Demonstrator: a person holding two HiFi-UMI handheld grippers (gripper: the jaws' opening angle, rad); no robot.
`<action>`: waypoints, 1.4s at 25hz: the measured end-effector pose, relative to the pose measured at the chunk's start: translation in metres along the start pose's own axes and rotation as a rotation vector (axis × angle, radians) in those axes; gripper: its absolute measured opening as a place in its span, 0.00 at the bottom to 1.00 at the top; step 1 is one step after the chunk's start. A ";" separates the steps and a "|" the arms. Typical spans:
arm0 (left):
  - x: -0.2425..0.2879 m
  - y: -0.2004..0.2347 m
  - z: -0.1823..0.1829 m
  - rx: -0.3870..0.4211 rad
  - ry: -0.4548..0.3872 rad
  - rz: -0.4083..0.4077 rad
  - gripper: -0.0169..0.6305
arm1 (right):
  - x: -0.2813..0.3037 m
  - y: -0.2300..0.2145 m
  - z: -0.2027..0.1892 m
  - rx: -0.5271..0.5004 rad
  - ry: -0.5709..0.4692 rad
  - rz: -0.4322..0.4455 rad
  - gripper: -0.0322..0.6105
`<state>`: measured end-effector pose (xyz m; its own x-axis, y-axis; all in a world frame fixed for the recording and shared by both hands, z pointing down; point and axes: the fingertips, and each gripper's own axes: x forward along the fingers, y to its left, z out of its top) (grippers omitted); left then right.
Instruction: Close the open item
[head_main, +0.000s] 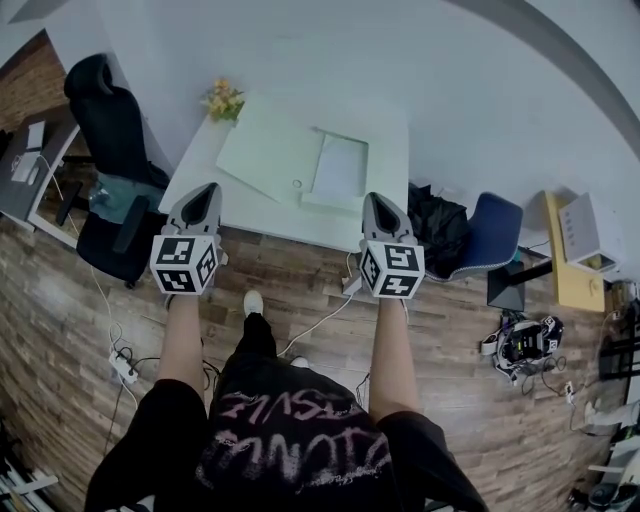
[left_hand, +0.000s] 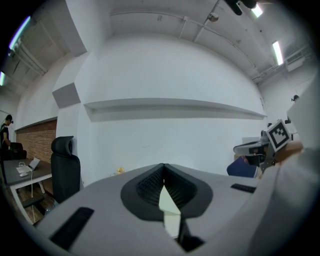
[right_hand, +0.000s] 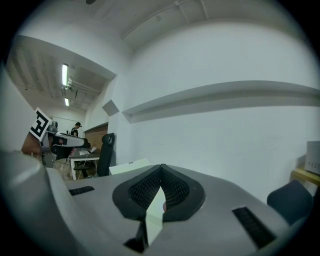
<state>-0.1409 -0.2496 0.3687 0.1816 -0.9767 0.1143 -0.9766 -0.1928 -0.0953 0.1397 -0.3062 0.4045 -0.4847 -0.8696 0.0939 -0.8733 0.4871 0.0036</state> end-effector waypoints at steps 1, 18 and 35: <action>0.004 0.004 0.000 -0.001 -0.001 0.000 0.03 | 0.006 0.001 0.000 0.000 0.001 0.001 0.06; 0.133 0.095 -0.022 -0.040 0.041 -0.080 0.03 | 0.147 0.000 -0.005 -0.002 0.066 -0.065 0.06; 0.225 0.187 -0.055 -0.089 0.106 -0.151 0.03 | 0.256 0.014 0.002 -0.009 0.119 -0.141 0.06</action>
<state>-0.2893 -0.5006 0.4306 0.3179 -0.9212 0.2243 -0.9465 -0.3223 0.0180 0.0029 -0.5223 0.4264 -0.3480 -0.9139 0.2091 -0.9314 0.3624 0.0340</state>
